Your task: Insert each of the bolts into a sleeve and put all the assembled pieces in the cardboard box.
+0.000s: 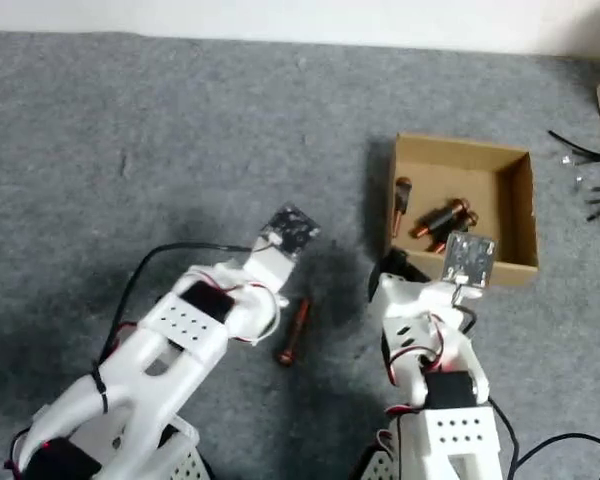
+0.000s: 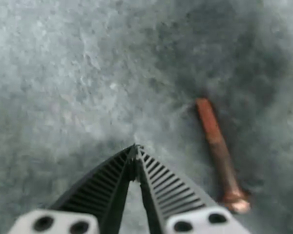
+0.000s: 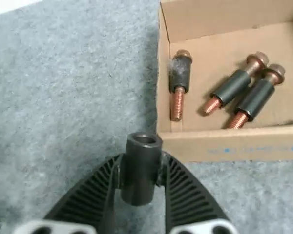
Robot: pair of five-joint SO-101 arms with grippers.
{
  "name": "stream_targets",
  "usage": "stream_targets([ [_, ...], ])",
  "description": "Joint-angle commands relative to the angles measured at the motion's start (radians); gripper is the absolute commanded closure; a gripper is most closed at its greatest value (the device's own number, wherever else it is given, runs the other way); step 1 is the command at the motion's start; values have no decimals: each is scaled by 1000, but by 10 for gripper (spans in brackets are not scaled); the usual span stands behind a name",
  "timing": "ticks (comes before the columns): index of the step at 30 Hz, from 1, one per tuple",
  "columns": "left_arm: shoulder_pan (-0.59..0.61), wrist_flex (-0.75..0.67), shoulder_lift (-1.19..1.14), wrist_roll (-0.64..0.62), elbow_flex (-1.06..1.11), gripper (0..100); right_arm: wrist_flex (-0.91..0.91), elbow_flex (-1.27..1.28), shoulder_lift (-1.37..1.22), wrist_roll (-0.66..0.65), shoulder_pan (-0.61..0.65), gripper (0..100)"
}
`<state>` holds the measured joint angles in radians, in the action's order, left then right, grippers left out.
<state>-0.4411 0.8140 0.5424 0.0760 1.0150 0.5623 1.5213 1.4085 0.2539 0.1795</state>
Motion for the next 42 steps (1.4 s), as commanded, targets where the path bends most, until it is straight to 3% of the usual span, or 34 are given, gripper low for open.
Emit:
stream_targets([
  [1, -30, 121, 45, -54, -102, 982, -22, -5, 31, -14, -13, 995],
  [6, -50, 133, 108, -58, -102, 822, -24, -4, 30, -14, -13, 995],
  [9, -91, 133, 107, -133, -99, 756, -24, -4, 30, -14, -13, 995],
  [14, -186, 129, 107, -161, -82, 755, -24, -4, 30, -14, -13, 995],
  [18, -193, 132, 107, -161, -81, 752, -24, -4, 30, -14, -13, 995],
  [23, -153, 123, 107, -160, -38, 751, -24, -4, 30, -14, -13, 995],
  [29, -148, -29, 107, -158, 70, 751, -24, -4, 30, -14, -13, 995],
  [35, -124, -44, 104, -157, 88, 750, -24, -2, 30, -14, -13, 995],
  [42, -38, -129, -156, -157, 1, 750, -22, 1, 30, -14, -15, 995],
])
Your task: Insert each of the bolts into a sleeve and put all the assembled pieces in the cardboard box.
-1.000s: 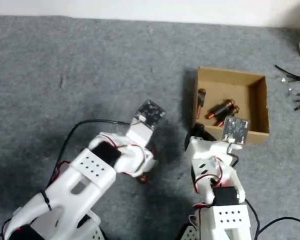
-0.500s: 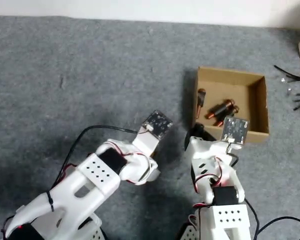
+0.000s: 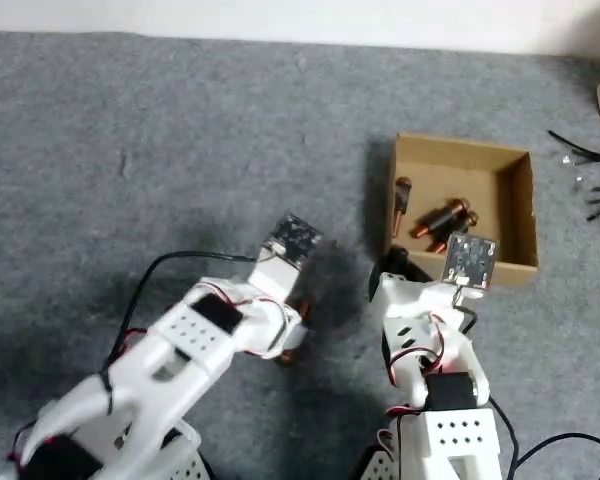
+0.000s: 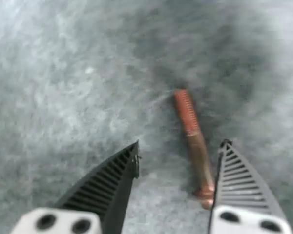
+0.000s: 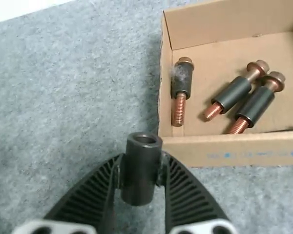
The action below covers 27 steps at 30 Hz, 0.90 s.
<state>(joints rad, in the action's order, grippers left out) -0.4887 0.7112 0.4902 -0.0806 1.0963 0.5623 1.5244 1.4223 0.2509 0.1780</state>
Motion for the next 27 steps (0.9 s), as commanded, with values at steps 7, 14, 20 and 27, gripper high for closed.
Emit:
stream_targets([
  [7, 8, 135, -326, 0, -277, 750, -27, 24, 19, -12, -77, 995],
  [14, -4, 198, -407, 0, -349, 754, -27, 27, 19, -12, -77, 995],
  [20, 31, 235, -449, 0, -384, 755, -27, 28, 19, -12, -77, 995],
  [27, 53, 258, -526, 2, -456, 1000, -27, 30, 21, -12, -77, 995],
])
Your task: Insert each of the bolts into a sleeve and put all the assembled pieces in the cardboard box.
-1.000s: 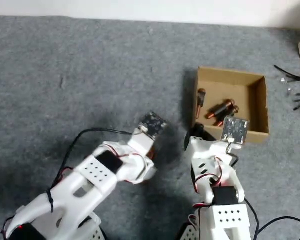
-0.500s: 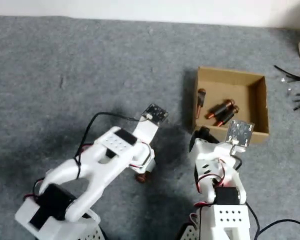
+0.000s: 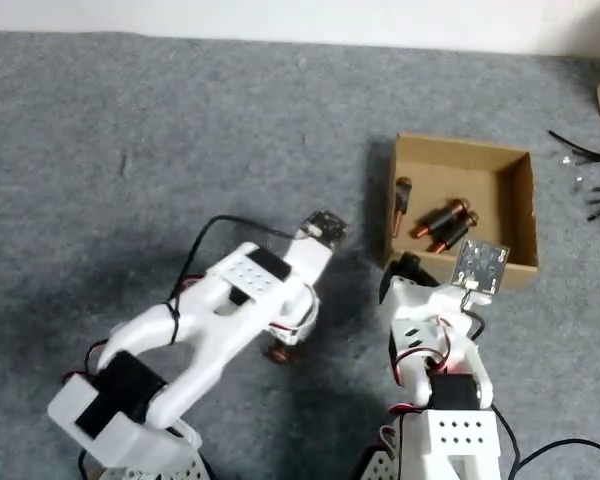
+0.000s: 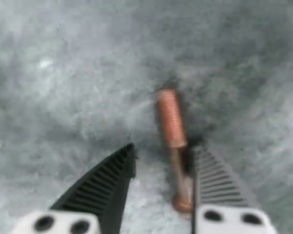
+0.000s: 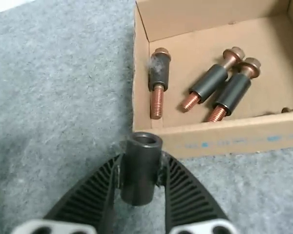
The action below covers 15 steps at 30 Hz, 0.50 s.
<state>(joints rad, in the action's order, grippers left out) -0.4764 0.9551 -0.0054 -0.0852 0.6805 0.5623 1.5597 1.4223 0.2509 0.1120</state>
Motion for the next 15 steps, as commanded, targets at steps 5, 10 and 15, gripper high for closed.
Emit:
stream_targets([
  [5, 104, 35, -54, 8, -82, 993, -28, -5, 21, -14, -13, 995],
  [10, 283, 32, -53, 8, -131, 995, -28, -4, 21, -91, -12, 995],
  [15, 621, 29, -53, -84, -183, 995, -28, -2, 21, -91, -12, 995],
])
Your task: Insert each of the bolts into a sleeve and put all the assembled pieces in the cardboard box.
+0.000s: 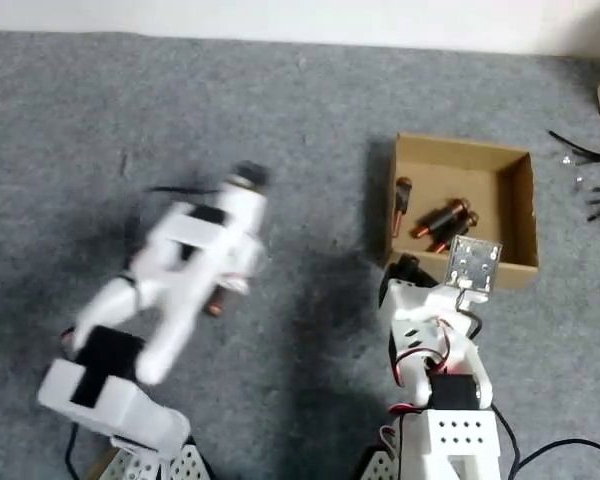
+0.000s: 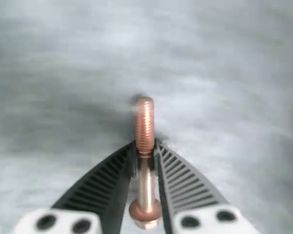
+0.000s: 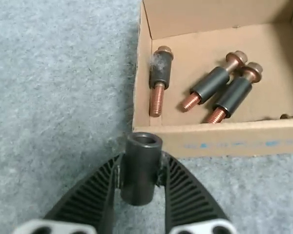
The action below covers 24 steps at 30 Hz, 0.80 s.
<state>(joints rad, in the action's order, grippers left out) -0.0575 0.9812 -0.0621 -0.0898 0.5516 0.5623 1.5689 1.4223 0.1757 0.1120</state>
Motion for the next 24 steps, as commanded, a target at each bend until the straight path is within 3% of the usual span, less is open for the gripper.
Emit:
stream_targets([
  [1, 259, 3, 4, -147, -54, 995, -28, -12, 21, -15, -12, 995],
  [5, 389, -23, 2, -371, -53, 993, -28, -12, 21, -18, -12, 995],
  [12, 516, -61, 4, -548, -58, 993, -28, -12, 18, -18, -12, 995],
  [16, 479, -57, 4, -618, -58, 993, -28, -8, 18, -20, -12, 995],
  [19, 329, -55, 4, -460, -58, 993, -28, 10, 22, -21, -12, 995],
  [24, -18, -38, -7, 181, -24, 993, -28, 13, 22, -21, -13, 995],
])
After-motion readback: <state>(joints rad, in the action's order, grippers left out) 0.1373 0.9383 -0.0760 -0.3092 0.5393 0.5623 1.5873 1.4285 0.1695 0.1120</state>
